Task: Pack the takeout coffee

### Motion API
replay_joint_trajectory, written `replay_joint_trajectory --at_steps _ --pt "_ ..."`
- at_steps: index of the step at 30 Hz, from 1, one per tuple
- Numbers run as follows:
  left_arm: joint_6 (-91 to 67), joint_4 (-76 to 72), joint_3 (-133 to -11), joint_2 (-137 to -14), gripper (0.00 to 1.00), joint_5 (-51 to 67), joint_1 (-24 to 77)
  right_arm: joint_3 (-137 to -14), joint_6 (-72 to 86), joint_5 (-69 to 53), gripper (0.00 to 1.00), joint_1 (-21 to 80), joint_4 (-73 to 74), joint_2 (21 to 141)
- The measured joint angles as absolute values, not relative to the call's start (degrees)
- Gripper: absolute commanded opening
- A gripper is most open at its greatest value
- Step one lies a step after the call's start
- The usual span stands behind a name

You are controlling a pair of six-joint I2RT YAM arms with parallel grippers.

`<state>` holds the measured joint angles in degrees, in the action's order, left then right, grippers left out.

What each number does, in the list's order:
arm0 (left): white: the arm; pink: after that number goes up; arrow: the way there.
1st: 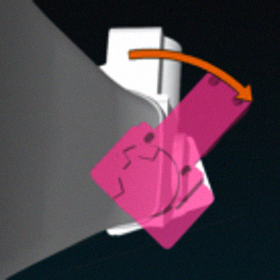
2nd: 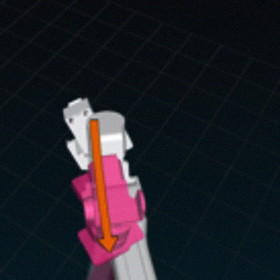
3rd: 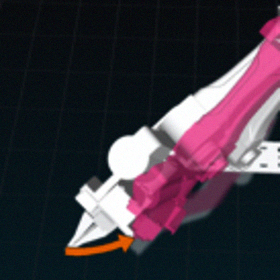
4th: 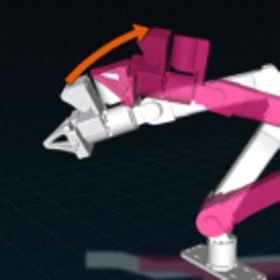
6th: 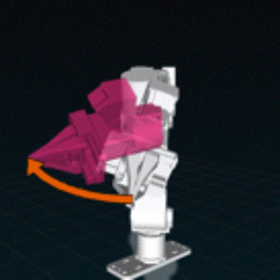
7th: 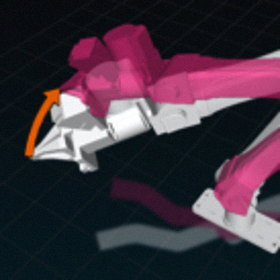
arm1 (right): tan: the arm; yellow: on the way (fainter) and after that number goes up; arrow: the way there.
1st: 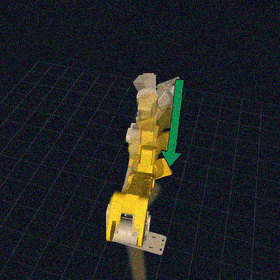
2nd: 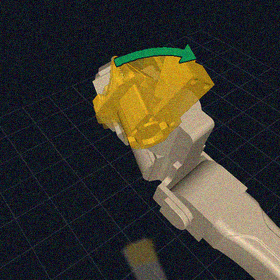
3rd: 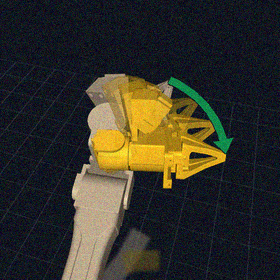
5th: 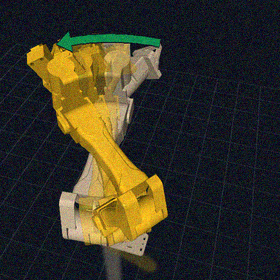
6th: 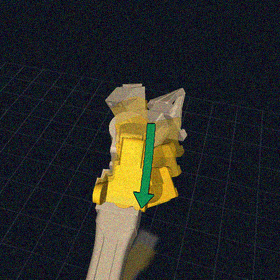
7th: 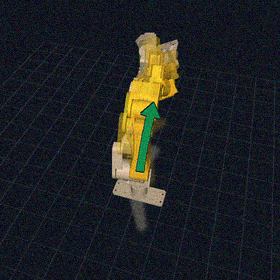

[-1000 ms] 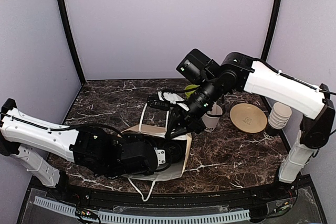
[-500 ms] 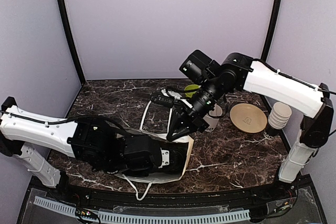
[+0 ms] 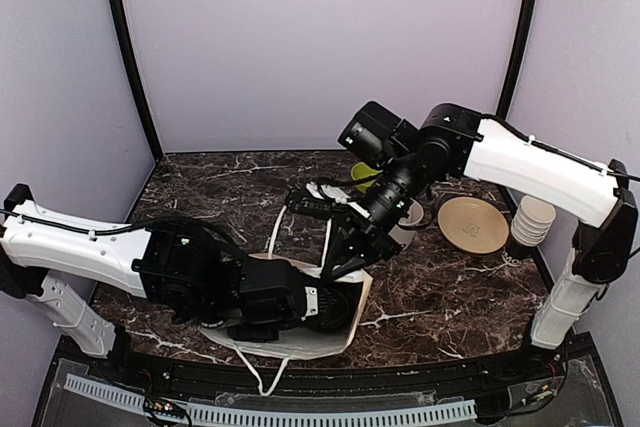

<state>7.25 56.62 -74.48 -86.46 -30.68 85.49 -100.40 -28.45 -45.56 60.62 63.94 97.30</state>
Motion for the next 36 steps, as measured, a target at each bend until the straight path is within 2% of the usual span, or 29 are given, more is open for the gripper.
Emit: replay_joint_trajectory --at_steps 4,10,12,15,16,17,18,23,30,33,36 --pt "7.2 57.5 -75.0 -87.2 0.32 -31.8 85.5 -100.5 -30.7 -45.0 0.37 61.5 65.6 97.3" --pt "8.5 56.3 -75.0 -87.5 0.32 -33.1 85.3 -100.5 -32.4 -43.7 0.45 61.6 67.2 97.3" --pt "9.2 55.2 -74.8 -87.5 0.32 -33.5 85.3 -100.5 -32.6 -43.6 0.52 61.6 67.5 97.3" --pt "10.4 52.5 -73.3 -87.0 0.32 -33.8 85.0 -100.7 -33.1 -43.6 0.72 61.3 68.4 97.4" --pt "10.8 51.4 -72.4 -86.6 0.32 -33.9 84.9 -101.1 -33.2 -43.7 0.80 61.0 69.1 97.6" --pt "11.0 51.0 -71.9 -86.4 0.32 -33.8 84.6 -102.2 -34.3 -44.1 0.93 60.3 70.0 98.2" --pt "11.4 50.3 -71.4 -86.0 0.32 -33.8 84.3 -103.3 -34.5 -44.3 0.98 59.7 70.9 98.7" --pt "12.5 48.0 -69.1 -84.5 0.32 -33.8 82.9 -110.6 -38.7 -45.1 0.99 54.9 75.4 101.1" --pt "12.8 46.8 -68.8 -84.1 0.32 -33.8 82.3 -111.3 -40.6 -39.9 0.98 52.0 76.7 100.9" --pt "12.9 46.2 -68.1 -83.3 0.32 -33.8 82.0 -110.6 -39.2 -37.1 0.89 50.0 74.1 100.7" --pt "13.0 45.1 -67.0 -82.5 0.32 -33.8 81.6 -109.0 -36.6 -33.9 0.71 48.4 69.9 100.7"
